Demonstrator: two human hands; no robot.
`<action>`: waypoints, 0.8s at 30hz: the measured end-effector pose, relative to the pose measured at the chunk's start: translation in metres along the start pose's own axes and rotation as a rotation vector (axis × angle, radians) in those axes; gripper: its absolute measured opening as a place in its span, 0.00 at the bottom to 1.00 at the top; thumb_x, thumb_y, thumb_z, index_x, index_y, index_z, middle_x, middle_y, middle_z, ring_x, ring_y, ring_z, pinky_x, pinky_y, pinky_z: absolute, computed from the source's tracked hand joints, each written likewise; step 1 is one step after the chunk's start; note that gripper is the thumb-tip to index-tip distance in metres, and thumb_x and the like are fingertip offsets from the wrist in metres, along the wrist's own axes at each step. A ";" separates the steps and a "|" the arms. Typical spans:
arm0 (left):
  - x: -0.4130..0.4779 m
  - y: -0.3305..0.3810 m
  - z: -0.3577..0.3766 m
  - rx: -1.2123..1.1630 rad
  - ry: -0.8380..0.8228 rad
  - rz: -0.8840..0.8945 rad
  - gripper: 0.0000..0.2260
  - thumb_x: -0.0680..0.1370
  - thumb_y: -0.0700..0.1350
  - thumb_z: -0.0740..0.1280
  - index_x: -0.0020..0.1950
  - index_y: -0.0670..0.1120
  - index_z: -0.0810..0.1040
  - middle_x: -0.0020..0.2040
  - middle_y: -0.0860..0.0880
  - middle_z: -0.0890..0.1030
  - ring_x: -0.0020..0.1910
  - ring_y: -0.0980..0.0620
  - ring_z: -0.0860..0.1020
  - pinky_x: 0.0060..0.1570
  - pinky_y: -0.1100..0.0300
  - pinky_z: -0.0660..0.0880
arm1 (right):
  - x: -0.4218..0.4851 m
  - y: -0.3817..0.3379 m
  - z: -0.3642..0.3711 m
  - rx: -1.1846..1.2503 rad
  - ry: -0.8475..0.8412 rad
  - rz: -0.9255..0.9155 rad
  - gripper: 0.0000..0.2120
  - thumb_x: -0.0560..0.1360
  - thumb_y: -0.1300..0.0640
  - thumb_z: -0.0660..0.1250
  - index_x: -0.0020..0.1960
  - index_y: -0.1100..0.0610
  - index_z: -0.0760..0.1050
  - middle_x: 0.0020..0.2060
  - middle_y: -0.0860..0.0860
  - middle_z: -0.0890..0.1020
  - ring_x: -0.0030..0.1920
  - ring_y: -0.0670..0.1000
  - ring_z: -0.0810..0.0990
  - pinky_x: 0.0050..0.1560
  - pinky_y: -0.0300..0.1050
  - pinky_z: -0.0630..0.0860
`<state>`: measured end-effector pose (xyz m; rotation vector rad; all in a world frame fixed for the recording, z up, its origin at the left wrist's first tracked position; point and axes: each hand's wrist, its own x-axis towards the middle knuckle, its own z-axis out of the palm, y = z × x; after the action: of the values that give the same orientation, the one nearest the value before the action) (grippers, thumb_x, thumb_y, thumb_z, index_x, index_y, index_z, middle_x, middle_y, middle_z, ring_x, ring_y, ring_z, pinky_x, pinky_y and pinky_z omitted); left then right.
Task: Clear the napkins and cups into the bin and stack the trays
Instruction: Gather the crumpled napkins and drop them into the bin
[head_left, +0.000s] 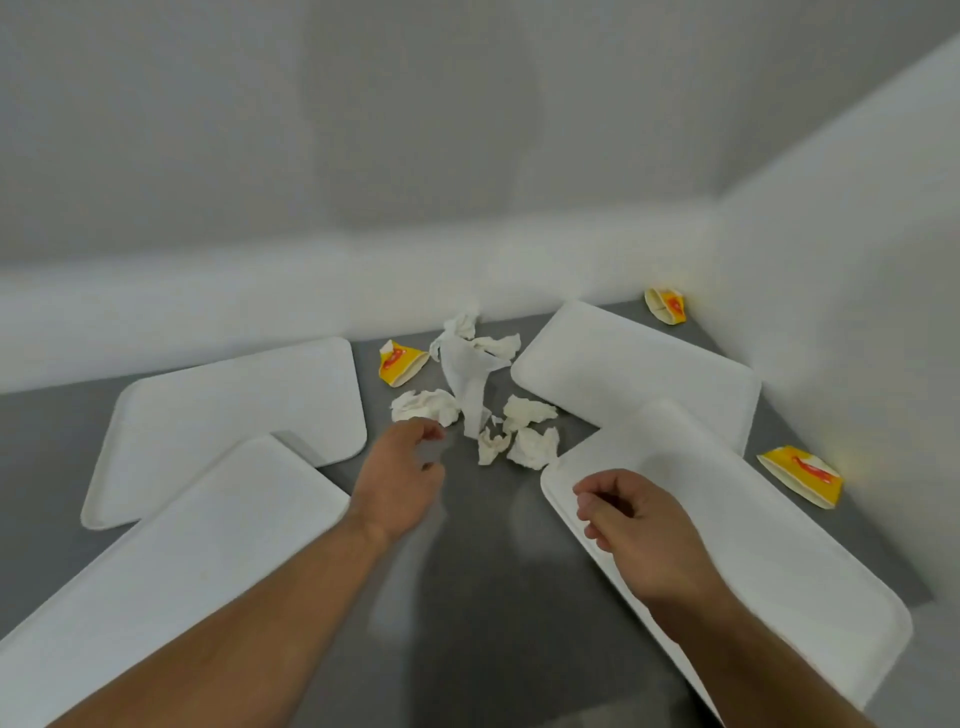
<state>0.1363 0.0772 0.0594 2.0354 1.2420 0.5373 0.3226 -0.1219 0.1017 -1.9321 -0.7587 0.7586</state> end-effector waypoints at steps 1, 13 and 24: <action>0.014 -0.008 -0.003 0.045 -0.006 0.022 0.18 0.72 0.35 0.66 0.59 0.51 0.79 0.59 0.52 0.80 0.59 0.50 0.77 0.54 0.61 0.71 | 0.008 -0.003 0.009 0.003 0.005 0.011 0.06 0.79 0.53 0.69 0.45 0.45 0.81 0.40 0.39 0.85 0.42 0.42 0.83 0.47 0.43 0.82; 0.127 -0.062 0.007 0.641 -0.324 0.242 0.42 0.69 0.38 0.74 0.78 0.60 0.60 0.81 0.52 0.59 0.81 0.44 0.54 0.66 0.42 0.74 | 0.067 -0.024 0.073 -0.058 0.021 0.092 0.05 0.78 0.55 0.70 0.46 0.47 0.83 0.37 0.43 0.85 0.37 0.44 0.82 0.33 0.29 0.74; 0.141 -0.086 0.020 0.483 -0.368 0.252 0.18 0.82 0.47 0.64 0.72 0.58 0.70 0.74 0.51 0.72 0.71 0.45 0.70 0.68 0.47 0.72 | 0.126 -0.013 0.094 -0.489 0.092 -0.153 0.18 0.75 0.49 0.71 0.63 0.50 0.79 0.64 0.48 0.78 0.65 0.50 0.75 0.64 0.41 0.70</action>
<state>0.1616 0.2229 -0.0180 2.5686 0.9583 -0.0481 0.3280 0.0266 0.0492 -2.2875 -1.0962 0.4085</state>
